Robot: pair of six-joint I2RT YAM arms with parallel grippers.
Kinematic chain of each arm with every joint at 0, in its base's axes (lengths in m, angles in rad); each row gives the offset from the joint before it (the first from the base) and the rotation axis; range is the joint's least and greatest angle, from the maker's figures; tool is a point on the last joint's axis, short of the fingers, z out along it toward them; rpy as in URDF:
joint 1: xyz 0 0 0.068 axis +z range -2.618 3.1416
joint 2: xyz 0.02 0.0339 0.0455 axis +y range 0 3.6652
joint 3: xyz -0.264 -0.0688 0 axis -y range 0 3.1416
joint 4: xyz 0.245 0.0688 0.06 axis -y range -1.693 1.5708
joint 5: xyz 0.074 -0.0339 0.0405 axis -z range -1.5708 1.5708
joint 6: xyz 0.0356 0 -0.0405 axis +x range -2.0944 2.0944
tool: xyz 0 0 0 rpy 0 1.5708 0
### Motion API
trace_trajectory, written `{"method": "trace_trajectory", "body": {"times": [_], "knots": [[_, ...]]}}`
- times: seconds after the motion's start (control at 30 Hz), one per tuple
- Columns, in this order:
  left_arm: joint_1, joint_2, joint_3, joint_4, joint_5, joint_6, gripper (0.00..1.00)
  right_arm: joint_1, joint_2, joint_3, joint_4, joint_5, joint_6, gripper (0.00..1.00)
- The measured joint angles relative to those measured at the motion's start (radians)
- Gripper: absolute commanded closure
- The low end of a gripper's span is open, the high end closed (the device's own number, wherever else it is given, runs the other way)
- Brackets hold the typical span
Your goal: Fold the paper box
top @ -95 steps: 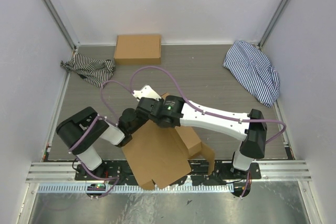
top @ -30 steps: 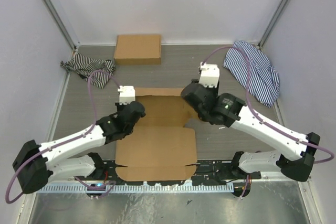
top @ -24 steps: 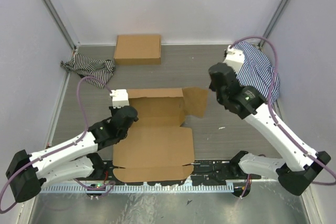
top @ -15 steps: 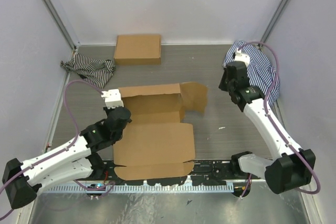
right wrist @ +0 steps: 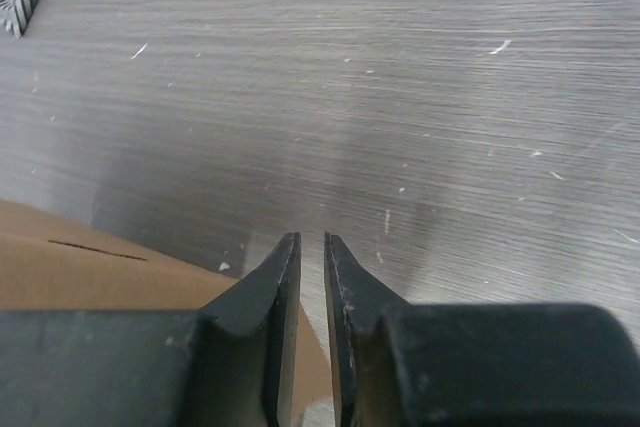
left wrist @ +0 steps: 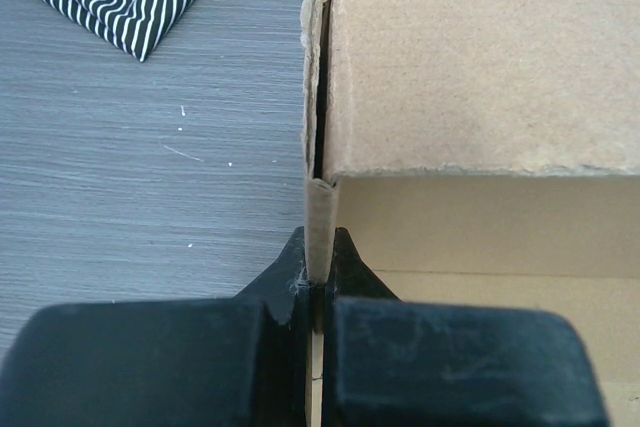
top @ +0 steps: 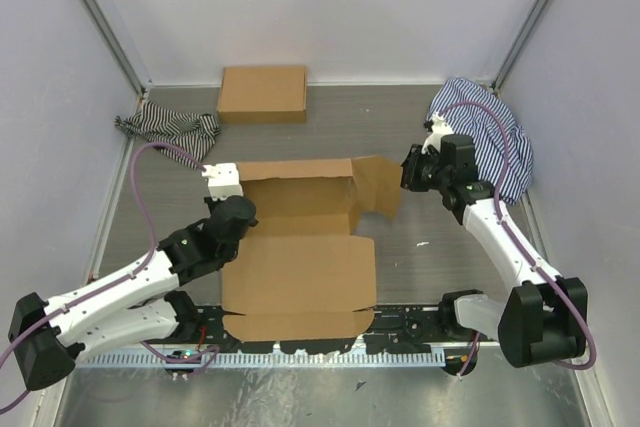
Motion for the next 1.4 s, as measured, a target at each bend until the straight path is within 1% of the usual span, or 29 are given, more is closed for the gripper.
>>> {"method": "trace_trajectory", "body": {"times": [0.2,0.3,0.4,0.67,0.87,1.0,1.13,1.23,1.4], "knots": [[0.000,0.026,0.000,0.005,0.014,0.002,1.00,0.002,-0.003,-0.021,0.050,-0.147,-0.015,0.75],[0.000,0.042,0.000,0.008,0.016,0.003,1.00,0.019,-0.034,-0.029,0.048,-0.187,-0.023,0.74],[0.000,0.058,0.000,0.014,0.017,0.003,1.00,0.058,-0.077,-0.029,0.026,-0.203,-0.038,0.72],[0.000,0.086,0.000,0.029,0.025,0.003,1.00,0.193,-0.179,-0.029,-0.067,-0.187,-0.055,0.59],[0.001,0.085,0.000,0.030,0.029,0.003,1.00,0.277,-0.195,-0.030,-0.103,-0.136,-0.058,0.51],[0.001,0.079,0.000,0.030,0.034,0.003,1.00,0.340,-0.182,-0.035,-0.103,-0.085,-0.058,0.49],[0.001,0.056,-0.006,0.034,0.045,0.003,1.00,0.432,-0.152,-0.058,-0.065,0.000,-0.046,0.50],[0.001,0.025,-0.026,0.046,0.056,0.003,1.00,0.479,-0.128,-0.081,-0.024,0.065,-0.034,0.53],[0.004,0.013,-0.031,0.046,0.062,0.003,1.00,0.557,-0.103,-0.114,0.059,0.221,-0.021,0.58]]}}
